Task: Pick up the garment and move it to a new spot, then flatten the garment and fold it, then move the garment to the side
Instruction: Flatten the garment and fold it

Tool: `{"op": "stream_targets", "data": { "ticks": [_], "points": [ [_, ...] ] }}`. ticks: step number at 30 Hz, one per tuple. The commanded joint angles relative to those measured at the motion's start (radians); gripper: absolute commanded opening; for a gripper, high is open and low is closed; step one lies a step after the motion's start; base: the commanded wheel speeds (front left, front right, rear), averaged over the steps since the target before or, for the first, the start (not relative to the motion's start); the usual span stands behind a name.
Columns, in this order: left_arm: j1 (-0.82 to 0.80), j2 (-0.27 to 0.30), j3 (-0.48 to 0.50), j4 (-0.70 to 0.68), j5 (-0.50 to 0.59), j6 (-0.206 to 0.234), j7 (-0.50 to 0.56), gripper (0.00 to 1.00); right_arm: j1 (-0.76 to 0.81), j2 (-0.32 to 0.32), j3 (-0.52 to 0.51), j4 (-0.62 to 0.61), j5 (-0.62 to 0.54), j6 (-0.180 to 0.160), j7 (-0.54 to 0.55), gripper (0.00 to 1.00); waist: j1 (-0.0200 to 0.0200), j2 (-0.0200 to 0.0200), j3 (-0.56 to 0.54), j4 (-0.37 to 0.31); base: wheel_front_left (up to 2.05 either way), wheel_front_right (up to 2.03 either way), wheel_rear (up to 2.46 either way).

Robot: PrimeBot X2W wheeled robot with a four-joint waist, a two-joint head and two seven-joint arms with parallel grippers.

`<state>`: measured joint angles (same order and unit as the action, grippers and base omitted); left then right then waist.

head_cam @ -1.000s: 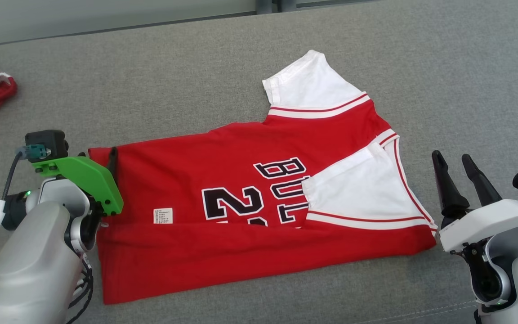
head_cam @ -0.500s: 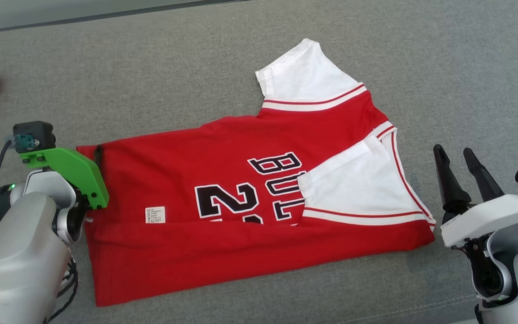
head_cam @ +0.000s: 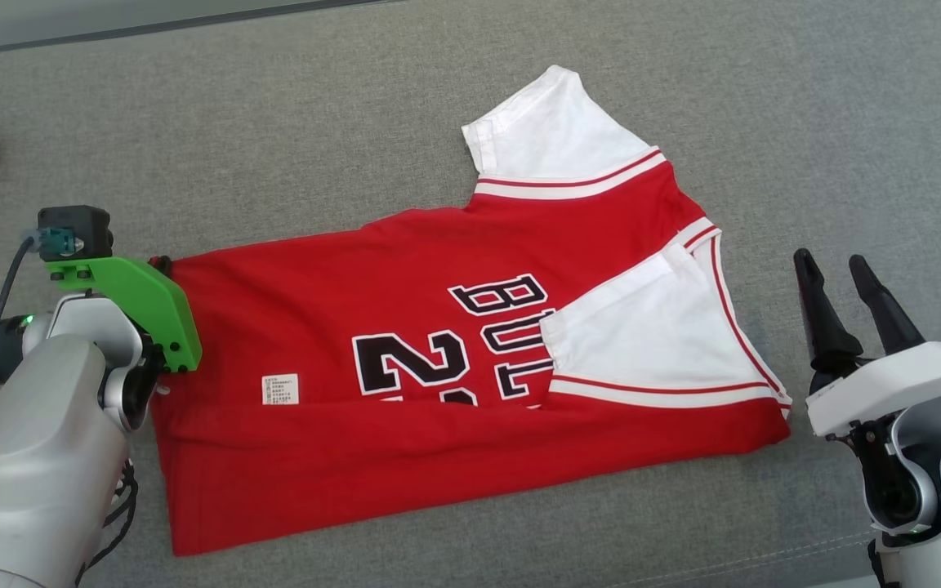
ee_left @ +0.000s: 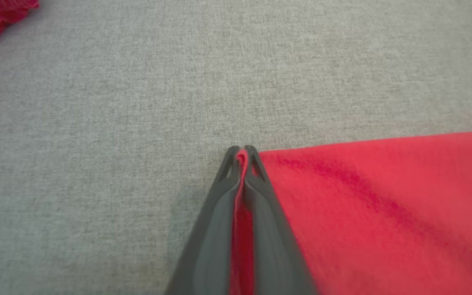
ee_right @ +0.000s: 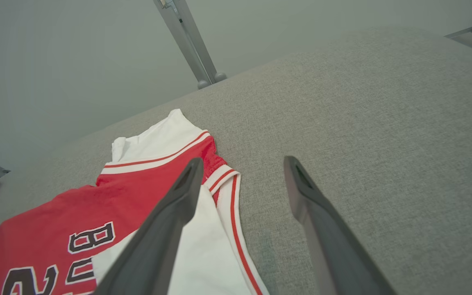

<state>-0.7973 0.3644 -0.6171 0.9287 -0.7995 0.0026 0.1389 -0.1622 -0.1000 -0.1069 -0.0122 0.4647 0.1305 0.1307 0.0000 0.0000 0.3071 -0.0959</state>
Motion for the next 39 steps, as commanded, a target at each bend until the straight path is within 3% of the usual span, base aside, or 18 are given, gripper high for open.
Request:
{"op": "stream_targets", "data": {
  "ticks": [1, 9, 15, 28, 39],
  "points": [
    [-0.011, 0.000, -0.007, 0.000, 0.013, -0.006, -0.009, 0.00, -0.016, -0.005, -0.004, -0.009, -0.003, 0.000, -0.001, 1.00, 0.0000, 0.0000, -0.004, 0.005, 0.00, 0.00, 0.00],
    [0.018, -0.012, -0.019, -0.072, 0.024, -0.038, -0.091, 0.00, -0.116, -0.051, 0.007, 0.001, -0.085, 0.000, 0.061, 1.00, 0.0000, 0.0000, -0.026, 0.048, 0.00, 0.00, 0.00],
    [0.050, -0.020, -0.024, -0.178, 0.030, -0.018, -0.144, 0.00, -0.274, -0.106, 0.052, 0.068, -0.145, 0.000, 0.151, 1.00, 0.0000, 0.0000, -0.015, 0.106, 0.00, 0.00, 0.00],
    [0.026, -0.070, -0.038, -0.365, 0.036, 0.024, -0.164, 0.00, -0.675, -0.144, 0.071, 0.460, -0.205, 0.000, 0.285, 1.00, 0.0000, 0.0000, 0.118, 0.263, 0.00, 0.00, 0.00],
    [-0.020, -0.133, -0.050, -0.386, 0.037, 0.020, -0.194, 0.00, -0.853, -0.150, 0.054, 0.729, -0.287, 0.000, 0.297, 1.00, 0.0000, 0.0000, 0.190, 0.347, 0.00, 0.00, 0.00]
  ]
}}
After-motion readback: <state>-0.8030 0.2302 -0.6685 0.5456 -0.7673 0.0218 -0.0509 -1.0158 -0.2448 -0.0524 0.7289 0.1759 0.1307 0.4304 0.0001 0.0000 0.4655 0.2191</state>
